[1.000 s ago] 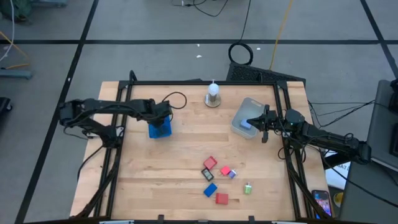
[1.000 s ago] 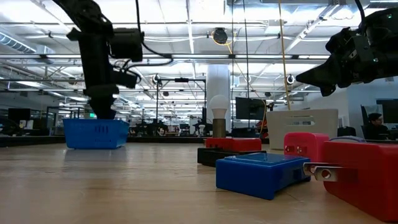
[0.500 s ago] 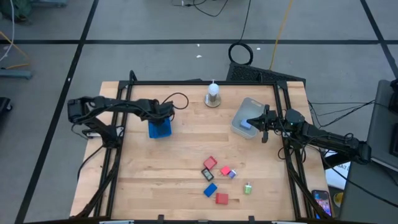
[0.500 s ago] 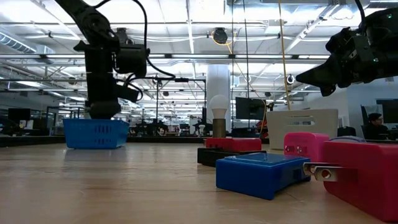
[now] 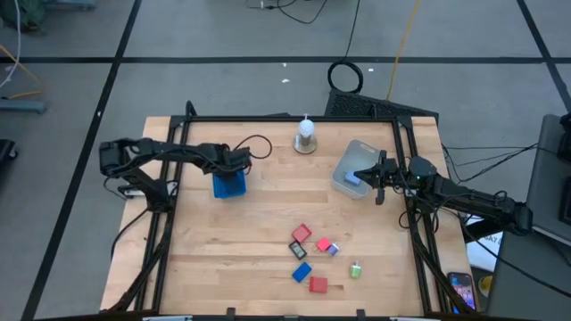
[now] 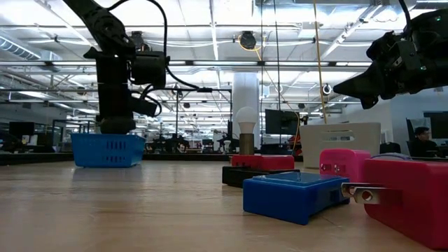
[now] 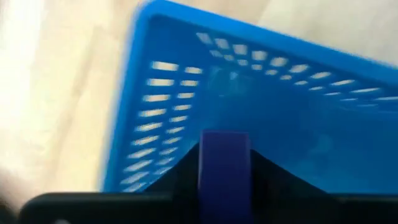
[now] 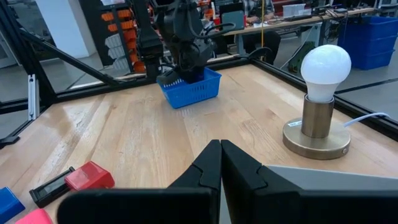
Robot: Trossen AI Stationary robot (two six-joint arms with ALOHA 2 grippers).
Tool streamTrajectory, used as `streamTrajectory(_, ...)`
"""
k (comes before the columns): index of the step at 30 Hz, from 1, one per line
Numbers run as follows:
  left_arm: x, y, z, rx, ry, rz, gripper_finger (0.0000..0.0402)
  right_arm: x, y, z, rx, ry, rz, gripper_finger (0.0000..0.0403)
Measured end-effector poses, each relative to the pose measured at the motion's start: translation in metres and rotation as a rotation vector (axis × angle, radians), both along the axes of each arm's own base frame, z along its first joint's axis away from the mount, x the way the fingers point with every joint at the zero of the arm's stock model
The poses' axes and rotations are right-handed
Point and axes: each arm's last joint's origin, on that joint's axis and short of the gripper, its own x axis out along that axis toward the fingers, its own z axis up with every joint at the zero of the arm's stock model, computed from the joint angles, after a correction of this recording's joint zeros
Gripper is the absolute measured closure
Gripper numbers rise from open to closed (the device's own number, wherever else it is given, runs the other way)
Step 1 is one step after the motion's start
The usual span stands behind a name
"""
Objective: Pick & Place Office items
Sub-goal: Put the dark blue digital clock into the blue bin
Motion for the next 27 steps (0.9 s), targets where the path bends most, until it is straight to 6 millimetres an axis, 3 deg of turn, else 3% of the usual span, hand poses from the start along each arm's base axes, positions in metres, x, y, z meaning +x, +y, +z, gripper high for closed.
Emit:
streamTrajectory(16,0.003,-0.003,0.0,-0.079,-0.042,-0.04,0.0191,0.0,0.0,-0.001,-0.005,0.007,0.001,0.0403)
streamTrajectory(27,0.022,-0.005,0.035,-0.077,-0.045,-0.099,0.0102,0.0,0.0,-0.001,-0.009,0.007,0.002,0.0403)
